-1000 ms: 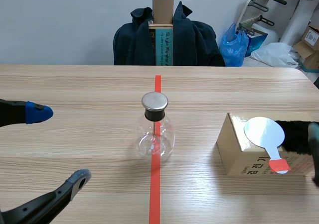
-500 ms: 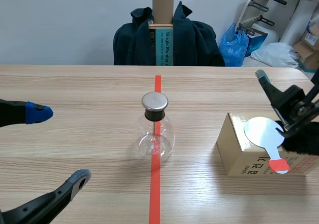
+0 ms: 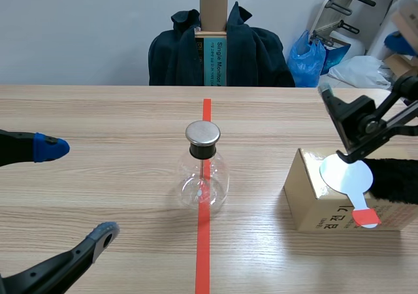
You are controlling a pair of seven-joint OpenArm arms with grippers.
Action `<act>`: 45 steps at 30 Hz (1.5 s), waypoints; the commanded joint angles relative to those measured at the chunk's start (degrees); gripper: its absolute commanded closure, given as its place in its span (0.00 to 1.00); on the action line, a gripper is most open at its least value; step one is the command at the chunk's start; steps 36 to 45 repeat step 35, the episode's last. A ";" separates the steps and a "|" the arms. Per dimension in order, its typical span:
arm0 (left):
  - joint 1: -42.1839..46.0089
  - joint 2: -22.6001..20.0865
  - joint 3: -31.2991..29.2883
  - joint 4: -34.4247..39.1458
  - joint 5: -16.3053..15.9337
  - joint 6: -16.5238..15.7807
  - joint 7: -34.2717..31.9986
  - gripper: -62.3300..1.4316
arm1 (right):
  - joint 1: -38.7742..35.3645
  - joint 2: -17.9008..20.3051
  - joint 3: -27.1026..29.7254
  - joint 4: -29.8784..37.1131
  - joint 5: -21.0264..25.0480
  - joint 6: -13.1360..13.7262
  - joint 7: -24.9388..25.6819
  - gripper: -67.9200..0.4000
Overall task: Do the electroscope experiment.
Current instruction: 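Return to the home posture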
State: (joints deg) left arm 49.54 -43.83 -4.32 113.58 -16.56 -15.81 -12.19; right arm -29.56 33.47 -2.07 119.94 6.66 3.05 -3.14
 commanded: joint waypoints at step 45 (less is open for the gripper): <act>-0.04 0.31 0.22 0.81 -0.37 0.22 -0.79 0.00 | -0.09 -0.81 -0.63 0.02 0.39 0.00 -1.92 0.08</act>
